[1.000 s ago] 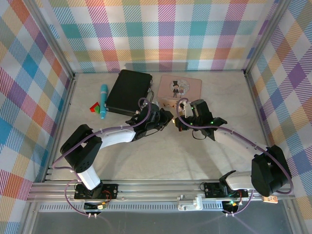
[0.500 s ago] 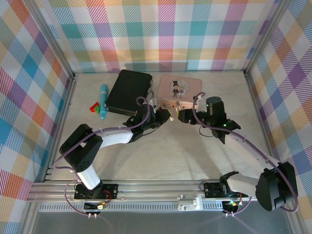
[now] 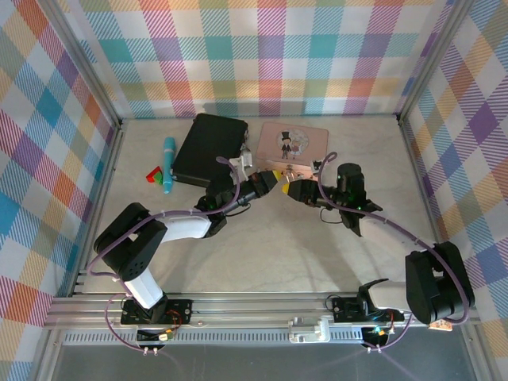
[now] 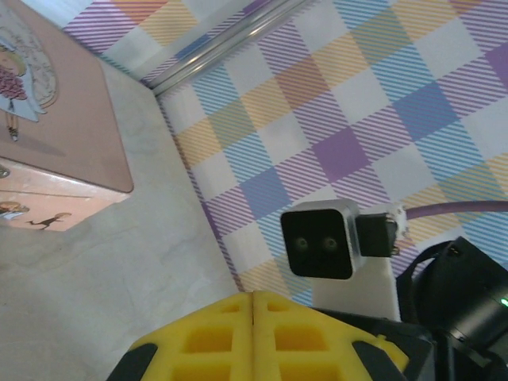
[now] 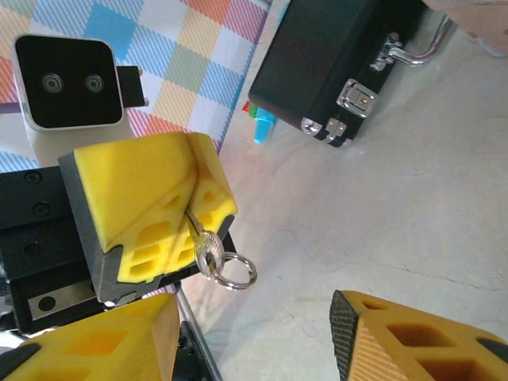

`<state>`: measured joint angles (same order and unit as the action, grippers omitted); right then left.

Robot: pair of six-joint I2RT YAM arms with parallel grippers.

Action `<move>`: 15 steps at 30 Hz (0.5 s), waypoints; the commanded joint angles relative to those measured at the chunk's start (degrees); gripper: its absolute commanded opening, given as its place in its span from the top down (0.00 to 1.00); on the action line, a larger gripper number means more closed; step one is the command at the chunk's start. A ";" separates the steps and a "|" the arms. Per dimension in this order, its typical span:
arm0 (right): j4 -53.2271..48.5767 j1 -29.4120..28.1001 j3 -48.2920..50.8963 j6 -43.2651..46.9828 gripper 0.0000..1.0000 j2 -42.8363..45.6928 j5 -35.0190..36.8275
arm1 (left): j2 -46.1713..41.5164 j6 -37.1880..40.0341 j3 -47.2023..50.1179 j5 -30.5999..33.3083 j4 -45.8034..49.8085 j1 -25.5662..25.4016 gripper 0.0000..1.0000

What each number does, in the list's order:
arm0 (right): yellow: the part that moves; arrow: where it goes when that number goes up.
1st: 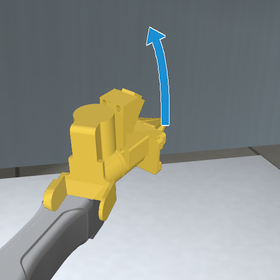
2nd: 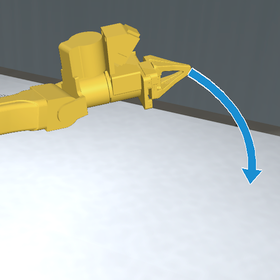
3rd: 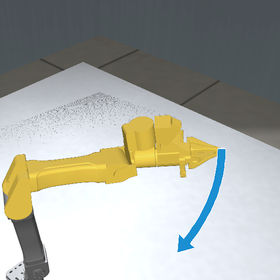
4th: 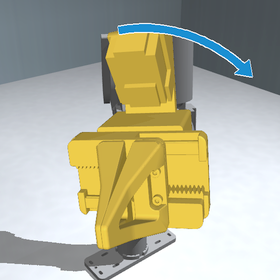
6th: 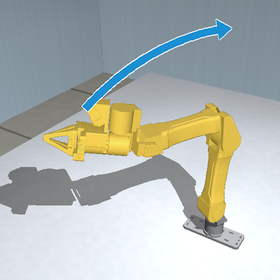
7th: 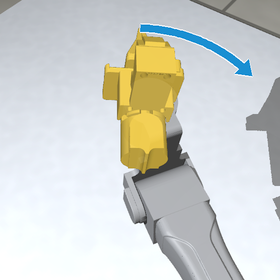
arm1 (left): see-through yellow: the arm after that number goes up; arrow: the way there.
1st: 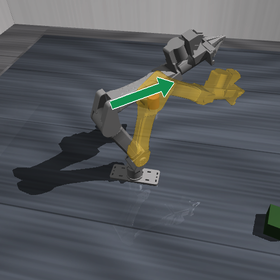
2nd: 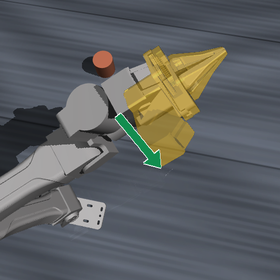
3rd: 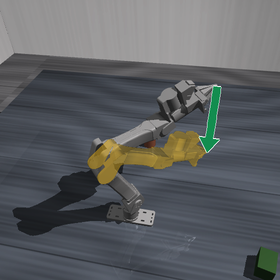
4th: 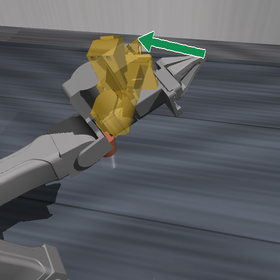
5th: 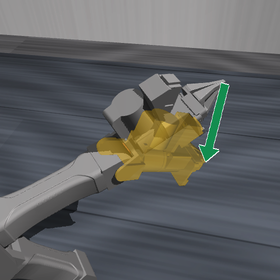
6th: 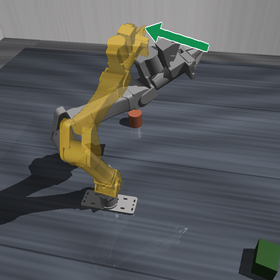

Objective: Unlock the padlock with the key

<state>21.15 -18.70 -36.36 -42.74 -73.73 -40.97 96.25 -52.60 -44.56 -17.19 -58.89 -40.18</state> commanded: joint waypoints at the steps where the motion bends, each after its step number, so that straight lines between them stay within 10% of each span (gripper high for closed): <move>1: 8.48 0.13 0.31 -3.97 0.49 -0.84 -3.10 | -1.51 0.79 1.35 -1.62 -6.56 0.02 1.00; 15: 21.28 -0.10 1.43 -11.57 0.73 -5.16 -6.15 | -0.72 -0.64 2.30 -1.62 -9.18 -0.15 1.00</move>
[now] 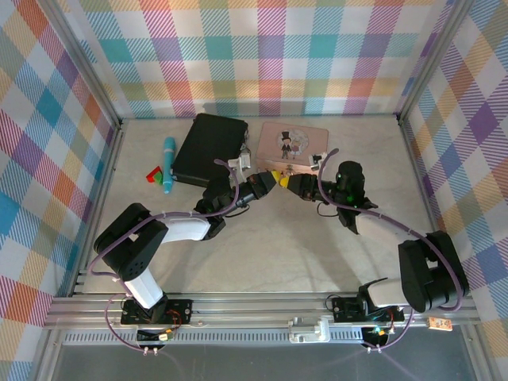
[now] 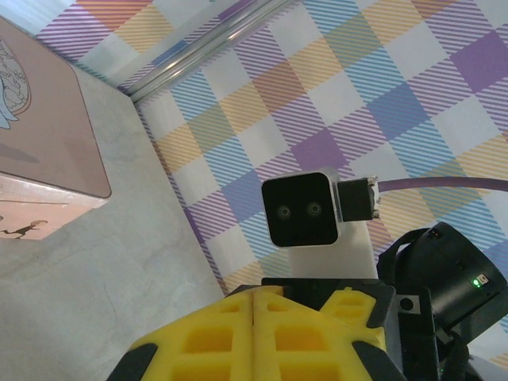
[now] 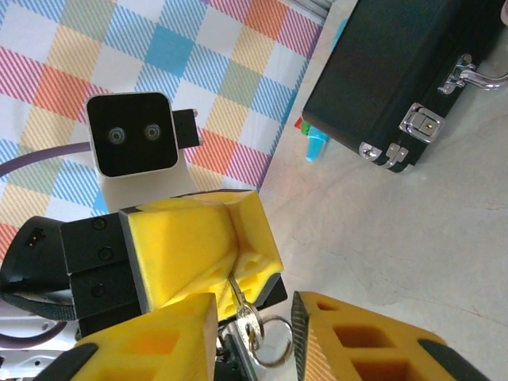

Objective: Unlock the padlock with the key

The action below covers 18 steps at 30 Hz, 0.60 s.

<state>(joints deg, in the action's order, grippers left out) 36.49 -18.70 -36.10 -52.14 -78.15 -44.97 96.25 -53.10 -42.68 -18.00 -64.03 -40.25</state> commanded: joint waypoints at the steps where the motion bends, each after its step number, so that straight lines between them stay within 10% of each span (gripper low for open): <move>1: 6.70 -0.19 1.36 -2.56 0.77 -0.99 -2.29 | -0.61 -0.24 0.27 -0.86 -4.17 -0.18 1.00; 13: 8.35 -0.64 0.52 -1.88 1.00 -2.91 -3.22 | -0.38 -1.81 0.63 -0.25 -5.62 -0.64 1.00; 18: -7.51 -0.61 -1.82 10.05 1.00 0.92 -0.16 | -5.57 -4.10 1.00 3.52 4.80 0.68 0.64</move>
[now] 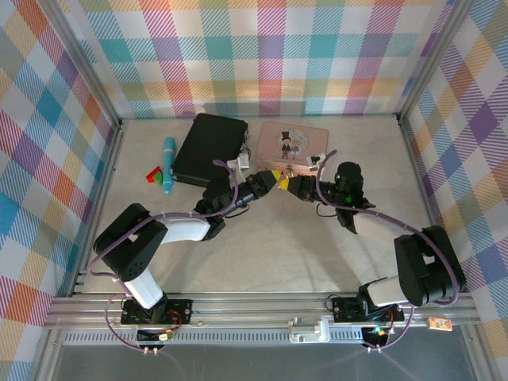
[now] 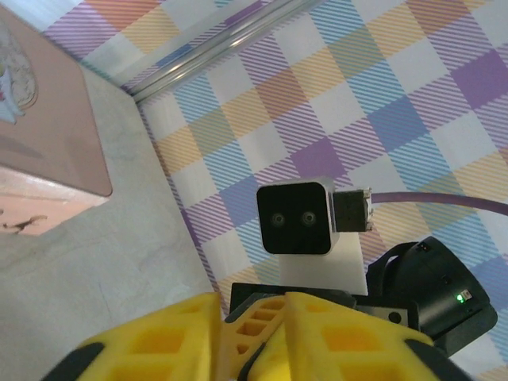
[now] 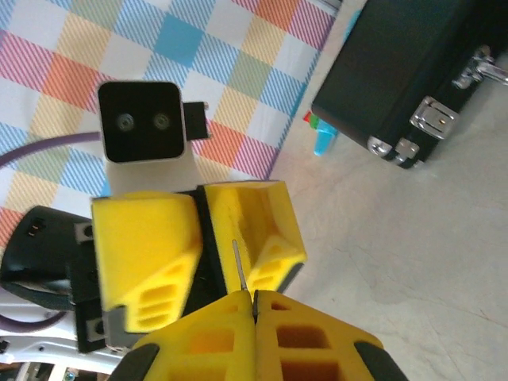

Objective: Unlock the padlock with the key

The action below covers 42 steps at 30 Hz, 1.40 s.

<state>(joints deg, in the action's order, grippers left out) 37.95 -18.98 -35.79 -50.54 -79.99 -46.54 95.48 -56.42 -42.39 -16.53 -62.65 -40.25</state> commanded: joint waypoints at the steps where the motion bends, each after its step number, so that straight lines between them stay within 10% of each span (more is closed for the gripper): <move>1: -11.84 -0.35 -2.49 10.79 1.00 3.78 2.03 | -6.41 -0.35 0.73 2.92 6.52 0.79 0.53; 5: -22.40 -0.40 -4.17 19.60 1.00 7.80 5.93 | -13.80 3.11 -1.30 6.94 24.76 1.05 0.29; 10: -26.52 -0.77 -4.61 24.59 1.00 10.10 9.03 | -15.96 2.33 -3.46 7.25 35.19 1.32 0.26; 42: -34.04 -18.62 -8.90 64.26 1.00 13.61 45.39 | -5.85 -21.19 -12.49 2.32 39.53 -1.86 0.57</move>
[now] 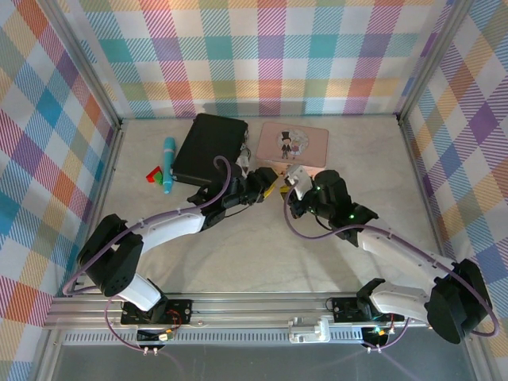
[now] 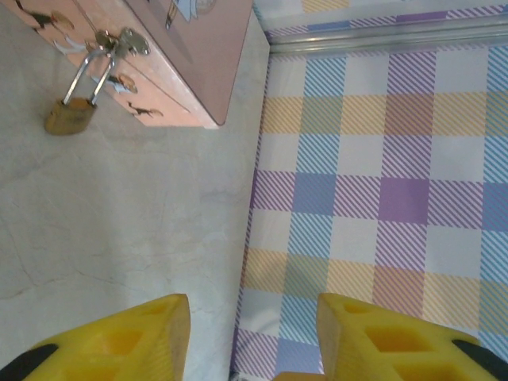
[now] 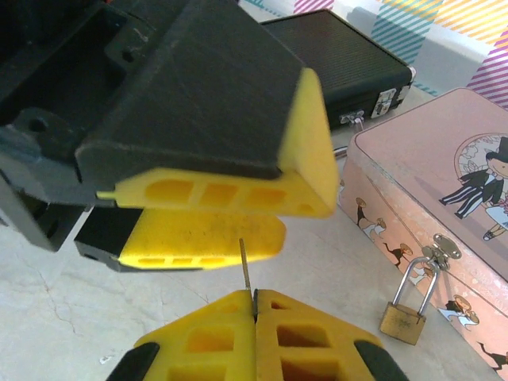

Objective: Unlock the padlock with the key

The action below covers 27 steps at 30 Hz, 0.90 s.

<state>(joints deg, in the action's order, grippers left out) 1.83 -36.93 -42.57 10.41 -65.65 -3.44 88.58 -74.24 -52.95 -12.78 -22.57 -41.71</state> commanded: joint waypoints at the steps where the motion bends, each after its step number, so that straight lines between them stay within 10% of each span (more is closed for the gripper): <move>1: 2.61 -0.86 -1.85 3.42 1.00 -0.80 2.53 | 1.23 -3.67 -1.98 -1.46 -0.71 -0.55 0.58; 27: 2.75 -2.54 0.03 5.09 1.00 0.45 4.32 | 1.32 -0.97 -1.95 2.05 4.79 -1.06 1.00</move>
<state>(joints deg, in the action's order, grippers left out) 3.29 -39.09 -42.52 14.50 -66.35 2.26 89.76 -76.20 -53.76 -12.34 -21.08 -42.37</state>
